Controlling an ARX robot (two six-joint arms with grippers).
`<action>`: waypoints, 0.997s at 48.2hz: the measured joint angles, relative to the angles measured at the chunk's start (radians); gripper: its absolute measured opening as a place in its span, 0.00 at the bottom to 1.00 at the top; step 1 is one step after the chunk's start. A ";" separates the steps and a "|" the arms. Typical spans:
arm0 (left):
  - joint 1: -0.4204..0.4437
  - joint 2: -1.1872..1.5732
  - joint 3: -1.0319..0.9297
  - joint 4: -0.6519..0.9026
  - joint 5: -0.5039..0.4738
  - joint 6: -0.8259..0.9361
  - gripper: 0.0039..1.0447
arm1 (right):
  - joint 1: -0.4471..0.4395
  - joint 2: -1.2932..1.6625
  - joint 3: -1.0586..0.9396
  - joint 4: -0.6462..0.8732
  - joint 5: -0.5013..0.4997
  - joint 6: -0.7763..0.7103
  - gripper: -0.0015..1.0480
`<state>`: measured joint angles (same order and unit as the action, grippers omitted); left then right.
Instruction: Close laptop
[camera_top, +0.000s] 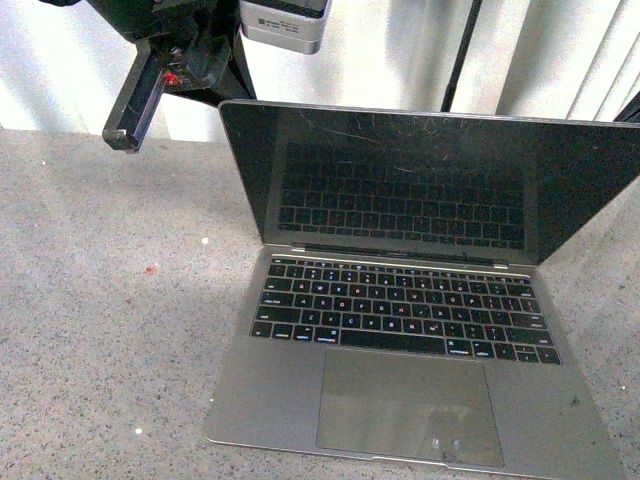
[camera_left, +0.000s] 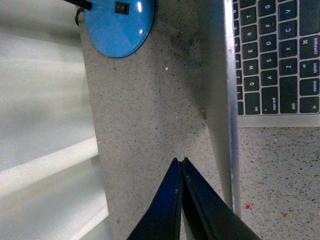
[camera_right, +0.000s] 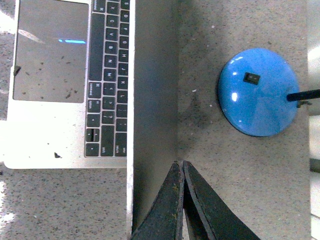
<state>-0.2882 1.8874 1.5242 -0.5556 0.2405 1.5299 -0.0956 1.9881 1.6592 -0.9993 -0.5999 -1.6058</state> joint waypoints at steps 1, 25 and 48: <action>0.000 -0.003 -0.006 0.000 0.002 0.000 0.03 | 0.000 -0.002 -0.005 -0.007 0.003 -0.003 0.03; -0.016 -0.046 -0.190 0.072 0.006 0.019 0.03 | 0.012 -0.025 -0.161 0.010 0.031 -0.014 0.03; -0.034 -0.047 -0.309 0.150 0.021 0.018 0.03 | 0.011 -0.029 -0.281 0.093 0.020 -0.014 0.03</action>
<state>-0.3222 1.8404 1.2152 -0.4057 0.2619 1.5482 -0.0849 1.9594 1.3781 -0.9066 -0.5800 -1.6199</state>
